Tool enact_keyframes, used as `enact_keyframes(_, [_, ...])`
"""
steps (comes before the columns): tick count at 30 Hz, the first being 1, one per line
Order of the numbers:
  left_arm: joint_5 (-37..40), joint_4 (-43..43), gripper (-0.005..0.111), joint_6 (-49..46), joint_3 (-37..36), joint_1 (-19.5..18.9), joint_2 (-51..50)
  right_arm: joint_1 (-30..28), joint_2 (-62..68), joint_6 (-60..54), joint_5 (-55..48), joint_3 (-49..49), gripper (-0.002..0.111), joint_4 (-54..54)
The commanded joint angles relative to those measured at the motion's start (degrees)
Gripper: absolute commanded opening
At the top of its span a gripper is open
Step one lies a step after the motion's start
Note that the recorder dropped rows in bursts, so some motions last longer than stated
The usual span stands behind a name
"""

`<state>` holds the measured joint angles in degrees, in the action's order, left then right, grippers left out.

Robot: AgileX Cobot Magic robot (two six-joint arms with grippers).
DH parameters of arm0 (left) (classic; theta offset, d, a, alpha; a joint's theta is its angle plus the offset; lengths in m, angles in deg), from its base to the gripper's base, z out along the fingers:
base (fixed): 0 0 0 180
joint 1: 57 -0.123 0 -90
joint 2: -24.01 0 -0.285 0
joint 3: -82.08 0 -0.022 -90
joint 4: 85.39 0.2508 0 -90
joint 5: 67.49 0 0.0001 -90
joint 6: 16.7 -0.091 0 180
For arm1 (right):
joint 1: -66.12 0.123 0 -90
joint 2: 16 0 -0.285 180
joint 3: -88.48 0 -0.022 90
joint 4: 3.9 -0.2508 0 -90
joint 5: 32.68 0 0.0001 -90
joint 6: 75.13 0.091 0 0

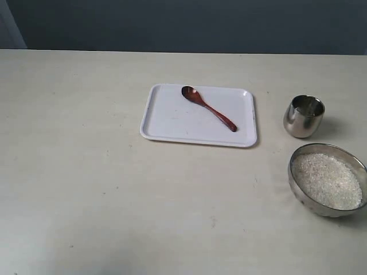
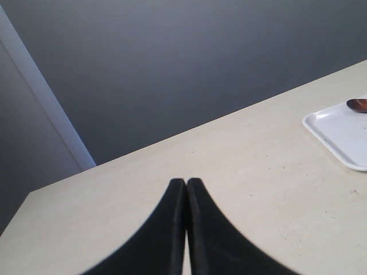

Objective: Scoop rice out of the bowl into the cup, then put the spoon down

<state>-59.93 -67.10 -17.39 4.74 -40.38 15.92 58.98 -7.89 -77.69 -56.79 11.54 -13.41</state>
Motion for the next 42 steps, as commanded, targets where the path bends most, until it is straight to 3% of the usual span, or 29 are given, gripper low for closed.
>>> enact_keyframes(1, [-0.49,-0.18,0.0,0.24,0.13,0.03,0.31,-0.36,-0.33,-0.33,1.98,-0.27,-0.001,1.5])
enact_keyframes(42, [-0.49,-0.18,0.0,0.24,0.13,0.03,0.31,-0.26,-0.33,-0.33,2.05,-0.27,-0.001,0.04])
